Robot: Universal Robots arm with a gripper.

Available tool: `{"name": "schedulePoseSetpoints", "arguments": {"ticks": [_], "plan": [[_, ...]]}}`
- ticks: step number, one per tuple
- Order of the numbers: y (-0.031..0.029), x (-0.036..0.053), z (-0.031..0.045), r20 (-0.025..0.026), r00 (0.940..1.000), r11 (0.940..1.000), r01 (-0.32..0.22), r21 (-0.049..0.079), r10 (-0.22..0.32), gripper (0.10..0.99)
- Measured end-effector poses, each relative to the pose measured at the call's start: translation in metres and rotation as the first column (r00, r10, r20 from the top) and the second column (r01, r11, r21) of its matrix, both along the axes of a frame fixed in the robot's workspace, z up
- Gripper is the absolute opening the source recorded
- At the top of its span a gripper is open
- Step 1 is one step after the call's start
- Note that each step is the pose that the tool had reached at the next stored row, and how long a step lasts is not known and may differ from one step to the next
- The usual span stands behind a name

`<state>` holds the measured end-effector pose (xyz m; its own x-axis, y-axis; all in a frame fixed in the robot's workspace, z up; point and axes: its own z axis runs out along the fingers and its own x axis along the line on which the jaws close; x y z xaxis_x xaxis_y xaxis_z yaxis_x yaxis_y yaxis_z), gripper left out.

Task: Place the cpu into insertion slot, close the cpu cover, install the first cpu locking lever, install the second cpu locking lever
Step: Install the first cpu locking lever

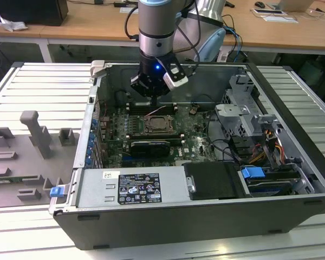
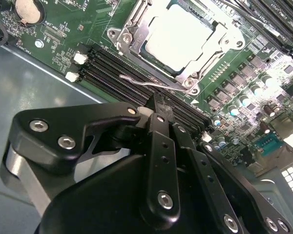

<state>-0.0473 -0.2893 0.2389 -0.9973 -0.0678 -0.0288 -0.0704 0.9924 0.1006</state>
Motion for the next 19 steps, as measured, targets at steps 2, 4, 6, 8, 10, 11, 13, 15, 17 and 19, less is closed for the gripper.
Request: {"name": "schedulePoseSetpoints", "arguments": {"ticks": [2, 4, 6, 8, 10, 11, 13, 15, 17, 19], "plan": [[0.0000, 0.0000, -0.0005, 0.0000, 1.0000, 1.0000, 0.000, 0.000, 0.000, 0.106], [0.0000, 0.0000, -0.0010, -0.0001, 1.0000, 1.0000, 0.000, 0.000, 0.000, 0.106], [0.0000, 0.0000, -0.0013, -0.0001, 1.0000, 1.0000, 0.000, 0.000, 0.000, 0.106], [0.0000, 0.0002, -0.0016, -0.0001, 1.0000, 1.0000, 0.000, 0.000, 0.000, 0.106], [0.0000, 0.0011, -0.0023, 0.0001, 1.0000, 1.0000, 0.000, 0.000, 0.000, 0.106], [0.0000, 0.0014, -0.0026, 0.0001, 1.0000, 1.0000, 0.000, 0.000, 0.000, 0.106], [0.0002, 0.0034, -0.0046, 0.0000, 1.0000, 1.0000, 0.000, 0.000, 0.000, 0.106], [0.0005, 0.0050, -0.0064, 0.0000, 1.0000, 1.0000, -0.002, 0.000, 0.002, 0.106], [0.0011, 0.0075, -0.0078, 0.0000, 1.0000, 1.0000, -0.004, 0.000, 0.004, 0.106], [0.0012, 0.0095, -0.0088, -0.0001, 1.0000, 1.0000, -0.004, 0.000, 0.004, 0.106]]}}
